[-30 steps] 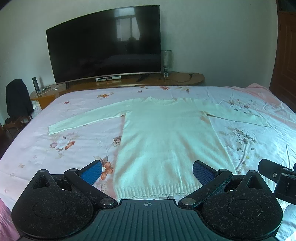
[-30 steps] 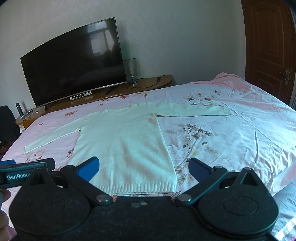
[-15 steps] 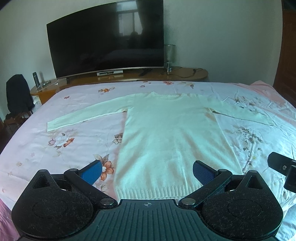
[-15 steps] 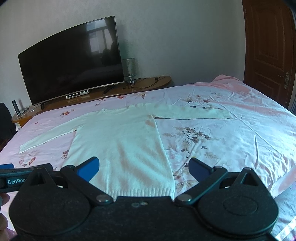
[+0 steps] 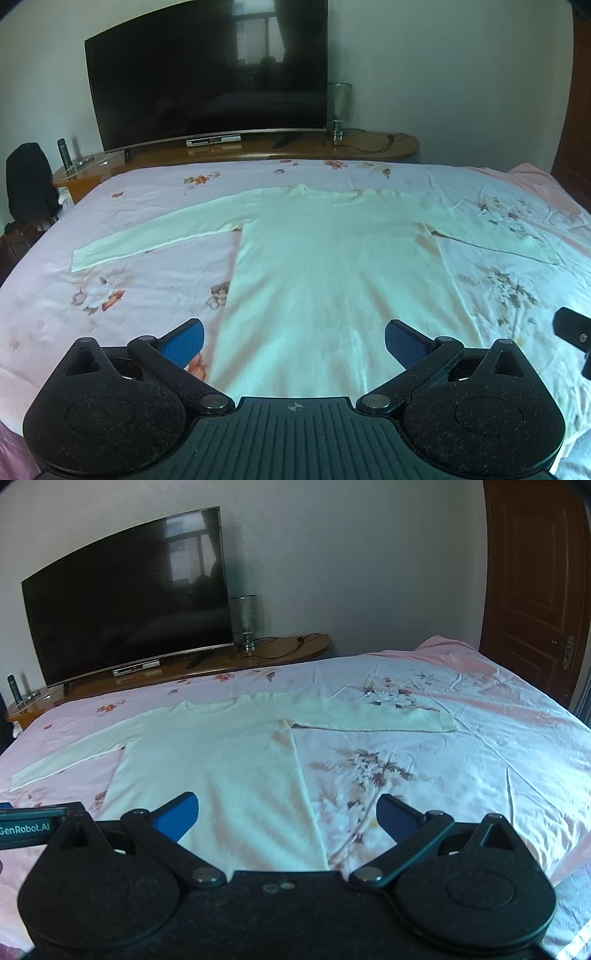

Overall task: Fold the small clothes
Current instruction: 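Move the right gripper to the sweater sleeve cuff and grasp it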

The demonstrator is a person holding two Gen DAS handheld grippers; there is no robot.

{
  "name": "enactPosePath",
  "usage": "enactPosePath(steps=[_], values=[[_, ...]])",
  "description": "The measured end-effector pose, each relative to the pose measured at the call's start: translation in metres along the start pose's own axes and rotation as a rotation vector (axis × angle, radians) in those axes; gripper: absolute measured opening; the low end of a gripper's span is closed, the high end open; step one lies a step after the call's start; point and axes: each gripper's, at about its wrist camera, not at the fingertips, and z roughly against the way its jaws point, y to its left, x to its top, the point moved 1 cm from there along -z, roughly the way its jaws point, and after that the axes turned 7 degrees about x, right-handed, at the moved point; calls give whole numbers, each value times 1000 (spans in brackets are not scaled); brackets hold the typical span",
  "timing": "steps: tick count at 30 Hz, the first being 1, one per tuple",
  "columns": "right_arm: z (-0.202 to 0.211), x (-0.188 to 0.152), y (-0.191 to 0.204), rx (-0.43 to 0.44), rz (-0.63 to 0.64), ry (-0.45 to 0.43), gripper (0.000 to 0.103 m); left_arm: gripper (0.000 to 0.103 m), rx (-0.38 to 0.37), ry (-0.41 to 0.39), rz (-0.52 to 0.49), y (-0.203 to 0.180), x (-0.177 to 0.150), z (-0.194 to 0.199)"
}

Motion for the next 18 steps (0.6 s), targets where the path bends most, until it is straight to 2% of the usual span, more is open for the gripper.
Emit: enactPosePath(steps=[6, 18], values=[[-38, 18, -16, -16, -3, 19, 103, 103, 23, 9, 9, -14, 21, -37], [-119, 55, -57, -66, 0, 62, 103, 103, 17, 51, -12, -56, 61, -107]])
